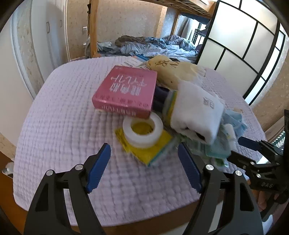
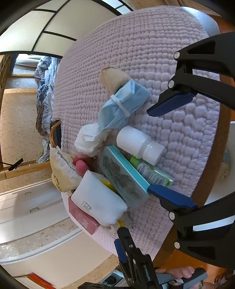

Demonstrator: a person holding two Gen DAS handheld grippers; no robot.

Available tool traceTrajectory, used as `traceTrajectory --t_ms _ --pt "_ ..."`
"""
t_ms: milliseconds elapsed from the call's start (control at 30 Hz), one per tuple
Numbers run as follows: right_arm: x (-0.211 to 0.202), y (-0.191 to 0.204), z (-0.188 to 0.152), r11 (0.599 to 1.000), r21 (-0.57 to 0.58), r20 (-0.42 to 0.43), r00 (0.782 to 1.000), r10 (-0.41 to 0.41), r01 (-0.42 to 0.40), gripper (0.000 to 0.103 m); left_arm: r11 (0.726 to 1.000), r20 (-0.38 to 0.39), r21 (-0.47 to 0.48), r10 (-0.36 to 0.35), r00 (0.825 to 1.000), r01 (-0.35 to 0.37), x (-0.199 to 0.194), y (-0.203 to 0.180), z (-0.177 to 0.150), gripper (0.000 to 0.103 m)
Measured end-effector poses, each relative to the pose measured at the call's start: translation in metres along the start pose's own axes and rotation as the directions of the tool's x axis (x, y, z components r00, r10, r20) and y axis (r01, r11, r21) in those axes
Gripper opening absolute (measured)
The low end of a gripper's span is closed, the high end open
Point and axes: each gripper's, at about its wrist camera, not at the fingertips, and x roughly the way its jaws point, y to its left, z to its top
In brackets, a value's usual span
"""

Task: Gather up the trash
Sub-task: 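Move both tools back over the bed toward the tape roll and white bottle, then grasp the white tape roll with the left tool while the right tool grasps the white bottle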

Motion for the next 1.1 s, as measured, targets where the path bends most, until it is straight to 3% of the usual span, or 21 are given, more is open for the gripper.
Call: traceTrajectory --t_ms 167,233,400,533,600,733,767,867,1100 --pt "0.008 -0.005 0.004 0.999 0.020 0.005 1.000 0.027 -0.027 0.075 1.000 0.003 0.008 0.002 1.000 -0.003 0.012 0.000 0.009 0.078" --pt "0.010 -0.009 0.006 0.997 0.041 0.007 0.998 0.060 -0.060 0.064 1.000 0.009 0.009 -0.010 1.000 0.010 0.016 -0.001 0.012 0.078" --pt "0.010 -0.022 0.011 0.995 0.084 0.011 0.999 0.053 -0.054 0.060 1.000 0.015 0.008 -0.011 1.000 0.011 0.023 0.000 0.017 0.078" --pt "0.014 -0.017 0.017 0.997 0.075 0.030 0.999 0.021 -0.023 0.055 1.000 0.012 0.006 -0.009 1.000 0.009 0.027 0.002 0.018 0.069" --pt "0.017 -0.017 0.021 0.995 0.089 0.029 0.999 0.039 -0.042 0.047 1.000 0.011 0.014 -0.006 1.000 0.006 0.028 0.002 0.019 0.068" --pt "0.024 -0.024 0.029 0.985 0.146 0.020 0.996 0.089 -0.091 0.044 1.000 0.015 0.019 -0.009 1.000 0.009 0.029 0.002 0.020 0.065" --pt "0.024 -0.024 0.029 0.985 0.153 0.021 0.996 0.083 -0.086 0.043 1.000 0.016 0.023 -0.003 1.000 0.002 0.030 0.003 0.020 0.061" --pt "0.024 -0.026 0.029 0.987 0.158 0.021 0.999 0.029 -0.032 0.042 0.999 0.016 0.032 0.003 1.000 -0.004 0.032 0.004 0.022 0.060" --pt "0.030 -0.011 0.034 0.996 0.055 0.030 0.997 -0.071 0.069 0.042 0.998 0.024 0.056 0.023 0.999 -0.025 0.035 -0.001 0.023 0.060"
